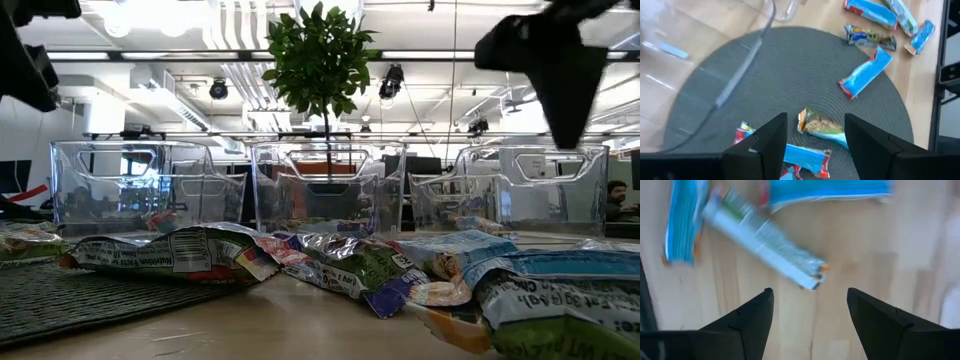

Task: Pick and place Granola Bars by type
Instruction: Put the yellow granola bar into the right transparent bin

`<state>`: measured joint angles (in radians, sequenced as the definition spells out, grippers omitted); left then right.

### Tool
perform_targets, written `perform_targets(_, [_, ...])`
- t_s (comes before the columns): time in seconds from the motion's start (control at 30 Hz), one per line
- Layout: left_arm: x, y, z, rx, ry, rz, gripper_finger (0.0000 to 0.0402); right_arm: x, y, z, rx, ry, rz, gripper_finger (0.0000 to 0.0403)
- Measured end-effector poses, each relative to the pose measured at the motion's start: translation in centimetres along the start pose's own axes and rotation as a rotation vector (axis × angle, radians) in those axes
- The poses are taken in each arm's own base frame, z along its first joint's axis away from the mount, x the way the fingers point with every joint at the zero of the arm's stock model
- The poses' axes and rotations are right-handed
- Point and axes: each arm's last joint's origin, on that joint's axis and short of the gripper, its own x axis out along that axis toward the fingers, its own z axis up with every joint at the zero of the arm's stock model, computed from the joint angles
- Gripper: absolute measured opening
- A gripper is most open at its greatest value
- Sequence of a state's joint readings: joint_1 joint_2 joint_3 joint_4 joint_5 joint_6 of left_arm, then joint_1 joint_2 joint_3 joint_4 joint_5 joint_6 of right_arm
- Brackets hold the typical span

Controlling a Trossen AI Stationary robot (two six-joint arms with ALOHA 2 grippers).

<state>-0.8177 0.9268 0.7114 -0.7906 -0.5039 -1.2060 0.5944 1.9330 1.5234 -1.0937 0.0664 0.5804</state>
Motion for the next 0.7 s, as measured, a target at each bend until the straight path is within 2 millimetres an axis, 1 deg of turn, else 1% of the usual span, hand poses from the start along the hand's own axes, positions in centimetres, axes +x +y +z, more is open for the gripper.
perform_targets(0.13, [0.3, -0.1, -0.2, -0.013, 0.018, -0.023, 0.0179, 2.2, 1.0, 0.1, -0.228, 0.069, 0.020, 0.0242])
perform_targets(0.23, [0.2, -0.2, -0.2, -0.028, 0.019, -0.029, 0.0179, 3.6, 1.3, 0.4, -0.336, 0.090, 0.007, 0.0242])
perform_targets(0.47, [0.1, -0.4, 0.0, -0.054, 0.014, -0.045, 0.0179, 5.0, 2.2, 1.5, -0.501, 0.001, 0.042, 0.0242])
perform_targets(0.6, [0.1, -0.4, 0.0, -0.073, 0.013, -0.048, 0.0179, 6.2, 2.5, 1.8, -0.538, -0.003, 0.042, 0.0242])
perform_targets(0.7, [0.1, -0.4, 0.0, -0.078, 0.012, -0.052, 0.0179, 7.0, 2.4, 1.9, -0.534, 0.013, 0.041, 0.0241])
